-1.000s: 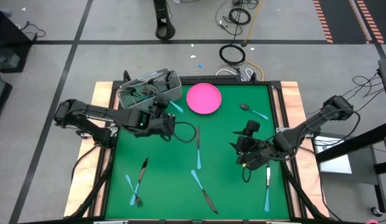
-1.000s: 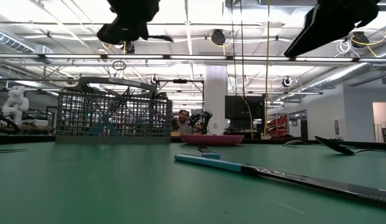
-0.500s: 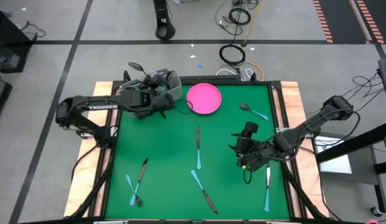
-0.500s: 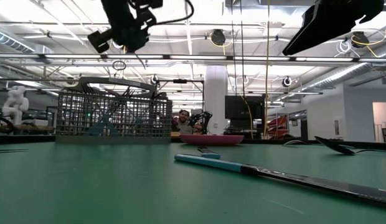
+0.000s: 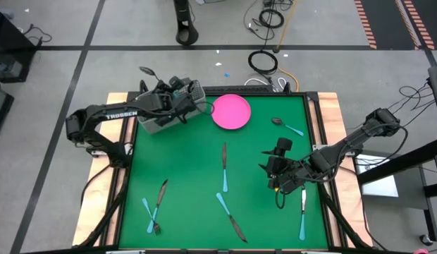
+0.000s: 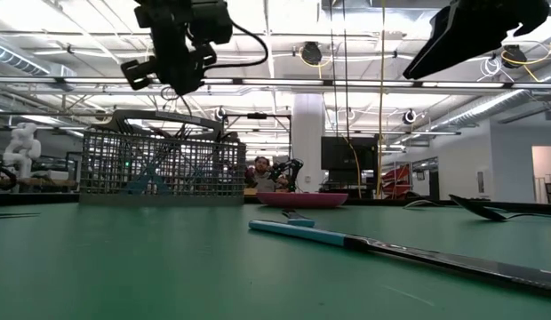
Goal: Sort silverware
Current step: Put the blue spoon into the gray silverware holder
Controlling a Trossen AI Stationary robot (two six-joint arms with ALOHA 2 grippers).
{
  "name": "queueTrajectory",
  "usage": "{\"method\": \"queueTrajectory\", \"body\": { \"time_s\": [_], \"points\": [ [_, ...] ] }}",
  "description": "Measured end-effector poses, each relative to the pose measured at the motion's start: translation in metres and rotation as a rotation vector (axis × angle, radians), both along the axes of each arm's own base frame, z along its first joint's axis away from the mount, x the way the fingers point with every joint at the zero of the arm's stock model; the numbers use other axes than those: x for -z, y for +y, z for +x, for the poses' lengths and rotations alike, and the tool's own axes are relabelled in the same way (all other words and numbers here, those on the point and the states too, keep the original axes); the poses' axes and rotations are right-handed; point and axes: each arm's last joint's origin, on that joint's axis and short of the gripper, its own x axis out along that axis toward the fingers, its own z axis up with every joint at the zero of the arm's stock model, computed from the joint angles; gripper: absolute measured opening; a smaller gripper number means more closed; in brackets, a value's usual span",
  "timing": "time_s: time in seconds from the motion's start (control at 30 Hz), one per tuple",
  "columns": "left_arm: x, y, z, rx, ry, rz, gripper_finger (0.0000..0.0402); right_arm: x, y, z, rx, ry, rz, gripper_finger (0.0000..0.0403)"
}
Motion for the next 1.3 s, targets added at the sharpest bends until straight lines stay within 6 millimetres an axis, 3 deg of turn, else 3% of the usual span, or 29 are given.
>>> {"method": "queueTrajectory", "body": {
  "time_s": [0.83, 1.3],
  "points": [
    [0.033, 0.001, 0.021, 0.044, 0.135, -0.091, 0.0007, 0.000, -0.008, 0.004, 0.024, 0.011, -0.016, 0.0217],
    [0.036, 0.001, 0.023, 0.066, 0.096, -0.163, 0.0032, 0.001, -0.007, 0.004, 0.034, 0.005, 0.042, 0.0217]
  ]
}}
